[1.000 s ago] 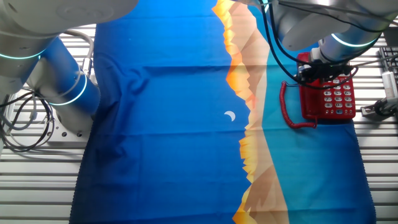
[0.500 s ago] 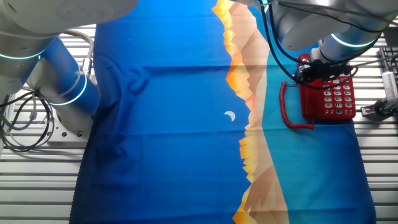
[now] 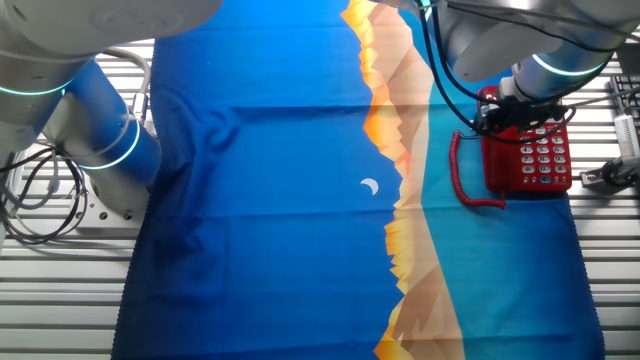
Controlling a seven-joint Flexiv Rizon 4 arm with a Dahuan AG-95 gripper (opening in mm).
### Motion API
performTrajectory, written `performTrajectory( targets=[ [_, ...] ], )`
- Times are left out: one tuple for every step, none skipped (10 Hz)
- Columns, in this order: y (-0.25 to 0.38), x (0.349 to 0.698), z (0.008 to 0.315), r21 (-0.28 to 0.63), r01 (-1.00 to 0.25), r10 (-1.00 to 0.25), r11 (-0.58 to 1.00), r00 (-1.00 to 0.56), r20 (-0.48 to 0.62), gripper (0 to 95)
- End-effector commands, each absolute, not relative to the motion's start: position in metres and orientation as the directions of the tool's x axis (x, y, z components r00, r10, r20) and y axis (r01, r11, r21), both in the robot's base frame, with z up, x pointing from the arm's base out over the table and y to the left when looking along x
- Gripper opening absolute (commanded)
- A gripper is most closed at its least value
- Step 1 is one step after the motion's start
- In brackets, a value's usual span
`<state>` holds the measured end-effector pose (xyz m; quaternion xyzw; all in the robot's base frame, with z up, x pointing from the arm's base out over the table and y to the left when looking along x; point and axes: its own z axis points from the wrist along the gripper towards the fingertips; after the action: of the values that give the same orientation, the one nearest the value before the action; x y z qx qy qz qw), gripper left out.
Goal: Place the handset of the telephone on the corresponding phone cradle
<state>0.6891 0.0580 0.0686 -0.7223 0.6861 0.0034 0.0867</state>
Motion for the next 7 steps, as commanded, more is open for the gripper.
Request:
performTrajectory(
  targets=[
    [0.0583, 0.6888, 0.0688, -0.122, -0.992, -0.990, -0.043, 0.059, -0.127, 76.0],
    [0.0583, 0.6888, 0.0688, -0.126, -0.991, -0.990, -0.037, 0.053, -0.127, 76.0],
    [0.0583, 0.6888, 0.0689, -0.128, -0.991, -0.991, -0.035, 0.051, -0.126, 76.0],
    [0.0583, 0.6888, 0.0692, -0.127, -0.991, -0.991, -0.032, 0.048, -0.125, 95.0],
    [0.0585, 0.6886, 0.0701, -0.127, -0.991, -0.992, -0.028, 0.044, -0.122, 95.0],
    [0.0587, 0.6883, 0.0716, -0.125, -0.992, -0.992, -0.026, 0.040, -0.117, 95.0],
    [0.0587, 0.6882, 0.0720, -0.123, -0.992, -0.992, -0.022, 0.037, -0.117, 95.0]
  ],
)
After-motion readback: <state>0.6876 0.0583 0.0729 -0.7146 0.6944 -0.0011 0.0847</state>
